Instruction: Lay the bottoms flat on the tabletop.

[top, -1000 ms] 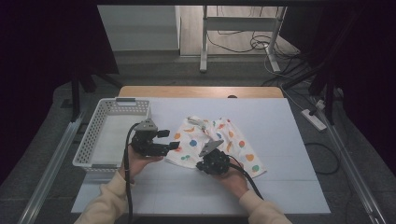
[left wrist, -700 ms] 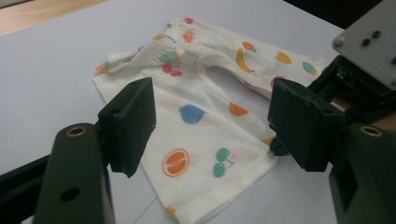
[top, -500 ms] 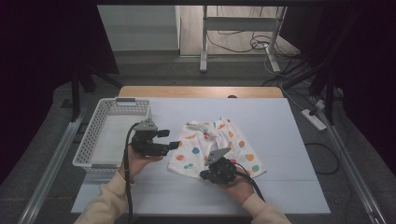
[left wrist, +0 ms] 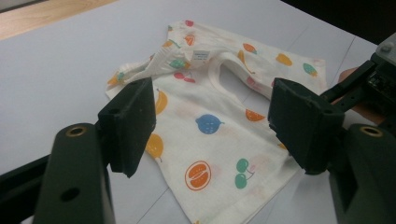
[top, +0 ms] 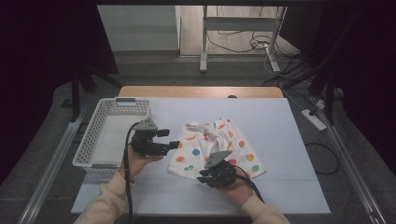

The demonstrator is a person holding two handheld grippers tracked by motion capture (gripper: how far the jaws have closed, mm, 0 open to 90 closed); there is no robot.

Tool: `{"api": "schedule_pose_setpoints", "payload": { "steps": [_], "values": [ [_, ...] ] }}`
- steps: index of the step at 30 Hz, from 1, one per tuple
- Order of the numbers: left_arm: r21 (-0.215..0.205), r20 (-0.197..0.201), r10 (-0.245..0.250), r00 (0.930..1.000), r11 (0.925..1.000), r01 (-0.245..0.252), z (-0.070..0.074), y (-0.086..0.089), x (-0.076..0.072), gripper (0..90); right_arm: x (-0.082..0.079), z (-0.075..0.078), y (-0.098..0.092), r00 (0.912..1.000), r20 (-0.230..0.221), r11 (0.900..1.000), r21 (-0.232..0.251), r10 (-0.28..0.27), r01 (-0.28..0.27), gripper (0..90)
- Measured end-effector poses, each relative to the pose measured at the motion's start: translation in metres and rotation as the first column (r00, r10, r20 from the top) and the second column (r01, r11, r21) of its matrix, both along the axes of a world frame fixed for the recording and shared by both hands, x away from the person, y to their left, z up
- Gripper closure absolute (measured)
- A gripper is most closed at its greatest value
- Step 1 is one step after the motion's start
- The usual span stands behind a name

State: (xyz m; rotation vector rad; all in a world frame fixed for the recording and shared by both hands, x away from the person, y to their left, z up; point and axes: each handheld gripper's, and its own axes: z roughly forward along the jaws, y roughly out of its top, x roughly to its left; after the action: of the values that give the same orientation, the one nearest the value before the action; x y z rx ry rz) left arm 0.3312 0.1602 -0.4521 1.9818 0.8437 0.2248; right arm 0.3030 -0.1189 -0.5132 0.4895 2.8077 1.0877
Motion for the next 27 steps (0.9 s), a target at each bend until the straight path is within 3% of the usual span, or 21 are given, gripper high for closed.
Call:
{"api": "schedule_pose_setpoints", "payload": {
  "steps": [3, 8, 14, 21, 27],
  "values": [
    [-0.003, 0.001, 0.009, 1.0, 1.0, -0.009, 0.001, 0.002, 0.0, 31.2, 0.004, 0.001, 0.016, 1.0, 0.0, 1.0, 0.016, -0.009, 0.009, 58.9],
    [-0.007, -0.001, 0.018, 0.9998, 0.9998, -0.018, 0.0, 0.006, 0.0, 31.2, 0.01, -0.004, 0.042, 0.9999, 0.008, 1.0, 0.007, 0.013, -0.013, 57.2],
    [-0.006, -0.001, 0.021, 0.9998, 0.9998, -0.021, 0.0, 0.007, 0.001, 31.2, 0.016, -0.013, 0.058, 0.9997, -0.012, 1.0, 0.005, 0.021, -0.021, 56.1],
    [-0.006, -0.006, 0.016, 0.9999, 0.9999, -0.016, 0.0, 0.006, 0.002, 31.2, 0.018, -0.017, 0.062, 0.9997, 0.017, 0.999, -0.034, 0.016, -0.016, 55.5],
    [-0.008, -0.004, 0.015, 0.9999, 0.9999, -0.015, 0.0, 0.005, 0.001, 31.2, 0.018, -0.017, 0.062, 0.9984, 0.05, 0.998, -0.052, 0.024, -0.021, 62.3]
  ]
}}
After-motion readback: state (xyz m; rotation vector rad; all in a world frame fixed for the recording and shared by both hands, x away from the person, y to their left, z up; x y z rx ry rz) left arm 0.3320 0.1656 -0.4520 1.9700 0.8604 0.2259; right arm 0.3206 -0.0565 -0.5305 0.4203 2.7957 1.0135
